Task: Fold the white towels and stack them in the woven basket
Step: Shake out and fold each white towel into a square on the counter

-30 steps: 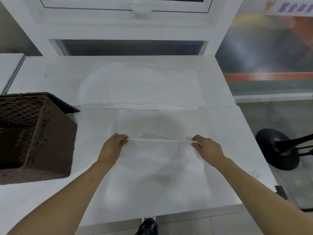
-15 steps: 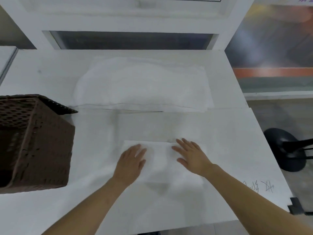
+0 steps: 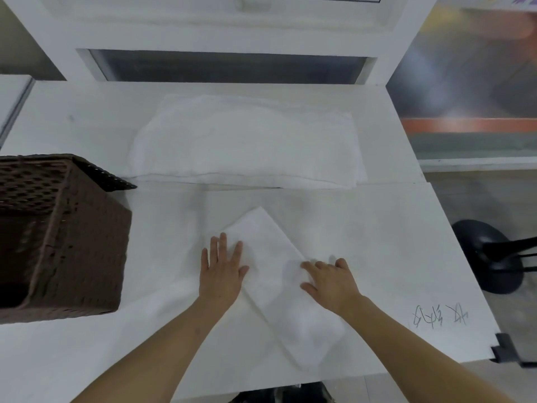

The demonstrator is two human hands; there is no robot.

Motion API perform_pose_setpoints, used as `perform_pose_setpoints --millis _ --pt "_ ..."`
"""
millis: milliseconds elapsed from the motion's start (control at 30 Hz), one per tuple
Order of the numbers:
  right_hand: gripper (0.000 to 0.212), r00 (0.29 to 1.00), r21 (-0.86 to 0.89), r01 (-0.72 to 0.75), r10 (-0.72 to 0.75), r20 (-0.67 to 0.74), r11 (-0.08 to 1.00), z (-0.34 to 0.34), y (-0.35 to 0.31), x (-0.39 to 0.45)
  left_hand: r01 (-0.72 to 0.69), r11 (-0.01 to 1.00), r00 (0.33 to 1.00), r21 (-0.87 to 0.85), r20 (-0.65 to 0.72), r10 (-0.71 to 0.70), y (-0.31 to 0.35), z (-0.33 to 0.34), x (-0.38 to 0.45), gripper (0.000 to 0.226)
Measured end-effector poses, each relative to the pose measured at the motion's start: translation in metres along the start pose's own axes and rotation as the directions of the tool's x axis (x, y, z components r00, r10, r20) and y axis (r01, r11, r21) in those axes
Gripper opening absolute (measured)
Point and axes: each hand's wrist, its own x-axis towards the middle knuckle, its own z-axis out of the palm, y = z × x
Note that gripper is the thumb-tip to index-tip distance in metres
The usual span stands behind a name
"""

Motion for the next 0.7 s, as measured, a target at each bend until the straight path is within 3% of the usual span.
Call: perform_pose_setpoints --millis 100,167,267,367,433,500,600,700 --pt "0.061 1.000 0.020 -0.019 0.019 0.001 1.000 0.010 -0.006 -0.006 0.132 0.978 0.991 -0.162 0.049 -0.125 0.009 -0.008 -0.007 0.071" --pt "0.063 1.000 0.030 -0.029 0.030 -0.010 0.999 0.011 -0.011 -0.009 0.241 0.902 0.971 -0.359 0.091 -0.223 0.018 -0.015 -0.006 0.073" --pt "0.064 0.996 0.071 -0.065 0.060 0.069 0.995 0.005 -0.013 -0.009 0.347 0.666 0.929 -0.660 0.144 -0.341 0.026 -0.023 0.002 0.077" --pt "0.063 0.992 0.060 -0.074 0.067 0.102 0.995 -0.001 -0.013 -0.009 0.424 0.481 0.872 -0.767 0.201 -0.447 0.026 -0.023 0.011 0.084" --pt "0.062 0.988 0.073 -0.081 0.070 0.140 0.994 -0.002 -0.013 -0.009 0.487 0.262 0.805 -0.833 0.311 -0.505 0.025 -0.026 0.016 0.087" --pt "0.062 0.983 0.088 -0.088 0.072 0.170 0.992 -0.004 -0.011 -0.009 0.517 0.136 0.773 -0.845 0.393 -0.499 0.026 -0.030 0.018 0.074" --pt "0.059 0.988 0.127 -0.079 0.061 0.141 0.989 -0.010 -0.007 -0.008 0.489 0.180 0.817 -0.854 0.376 -0.437 0.029 -0.039 0.020 0.037" --pt "0.054 0.997 0.308 -0.061 0.072 -0.025 0.949 -0.019 0.000 -0.007 0.380 0.217 0.892 -0.899 0.294 -0.344 0.042 -0.065 0.014 0.023"
